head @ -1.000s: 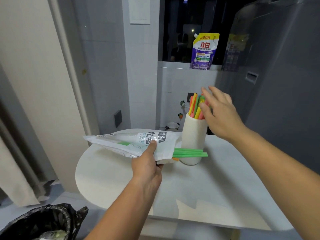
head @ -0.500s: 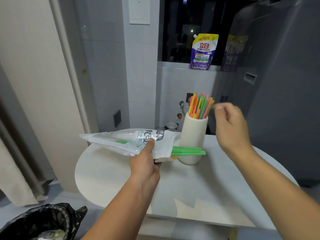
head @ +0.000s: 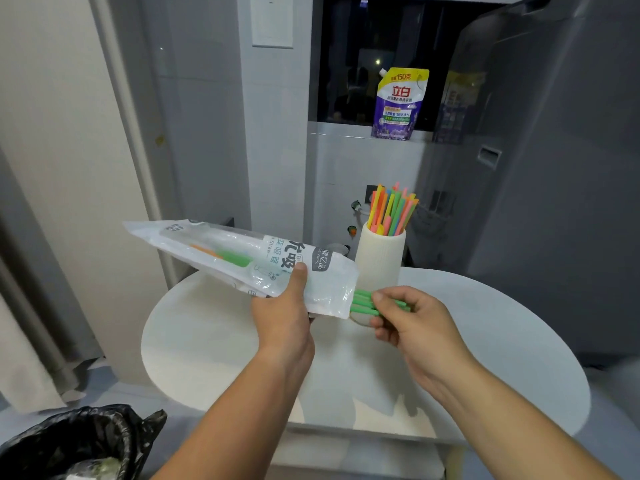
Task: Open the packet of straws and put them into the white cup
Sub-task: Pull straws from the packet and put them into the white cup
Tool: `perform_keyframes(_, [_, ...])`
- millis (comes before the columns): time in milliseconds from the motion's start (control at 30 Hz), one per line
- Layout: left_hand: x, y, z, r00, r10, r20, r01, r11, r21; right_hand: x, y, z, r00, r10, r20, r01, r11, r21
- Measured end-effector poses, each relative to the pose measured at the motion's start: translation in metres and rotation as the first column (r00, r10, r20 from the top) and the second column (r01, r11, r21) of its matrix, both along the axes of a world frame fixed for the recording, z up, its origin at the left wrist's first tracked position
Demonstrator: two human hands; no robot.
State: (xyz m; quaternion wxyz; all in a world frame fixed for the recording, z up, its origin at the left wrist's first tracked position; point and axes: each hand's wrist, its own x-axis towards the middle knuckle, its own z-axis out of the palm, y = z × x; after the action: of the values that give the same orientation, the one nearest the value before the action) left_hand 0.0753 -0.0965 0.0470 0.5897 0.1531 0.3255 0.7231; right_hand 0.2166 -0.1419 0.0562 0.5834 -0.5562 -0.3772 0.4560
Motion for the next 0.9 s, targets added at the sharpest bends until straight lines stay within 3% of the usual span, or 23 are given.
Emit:
perform_keyframes(133, [-0.002, 0.001, -0.003, 0.999, -0.014, 0.032, 0.014, 1.000, -0.019, 0.007, 0.000, 0.009, 0.973, -0.029, -0.227, 0.039, 0.999, 0.036])
perform_keyframes(233, [-0.001, 0.002, -0.004, 0.997, -0.029, 0.073, 0.033, 0.998, -0.047, 0.009, 0.001, 0.011, 0.954, -0.017, -0.301, 0.030, 0.999, 0.040])
perform_keyframes(333, [-0.002, 0.003, -0.004, 0.996, -0.038, 0.086, 0.044, 0.997, -0.060, 0.018, 0.003, 0.012, 0.973, 0.026, -0.231, -0.021, 1.000, 0.022])
perform_keyframes(467, [-0.007, 0.006, -0.004, 0.996, -0.068, 0.064, 0.072, 0.995, -0.075, 0.044, 0.004, 0.022, 0.995, 0.103, -0.017, -0.102, 0.995, 0.022])
perform_keyframes(567, [-0.008, 0.006, -0.006, 0.992, -0.123, 0.040, 0.126, 0.987, -0.095, 0.062, 0.005, 0.027, 0.995, 0.095, 0.004, -0.095, 0.995, 0.031])
perform_keyframes(667, [-0.003, 0.004, -0.008, 0.986, -0.160, 0.054, 0.165, 0.979, -0.118, 0.065, 0.009, 0.024, 0.992, 0.052, -0.116, -0.049, 0.998, 0.031])
perform_keyframes(800, [0.001, 0.005, -0.010, 0.982, -0.162, 0.095, 0.174, 0.975, -0.137, 0.050, 0.012, 0.016, 0.895, 0.007, -0.446, 0.009, 0.999, 0.032])
perform_keyframes(900, [0.003, 0.004, -0.010, 0.980, -0.154, 0.123, 0.171, 0.975, -0.141, 0.036, 0.012, 0.012, 0.851, -0.005, -0.525, 0.034, 0.998, 0.046])
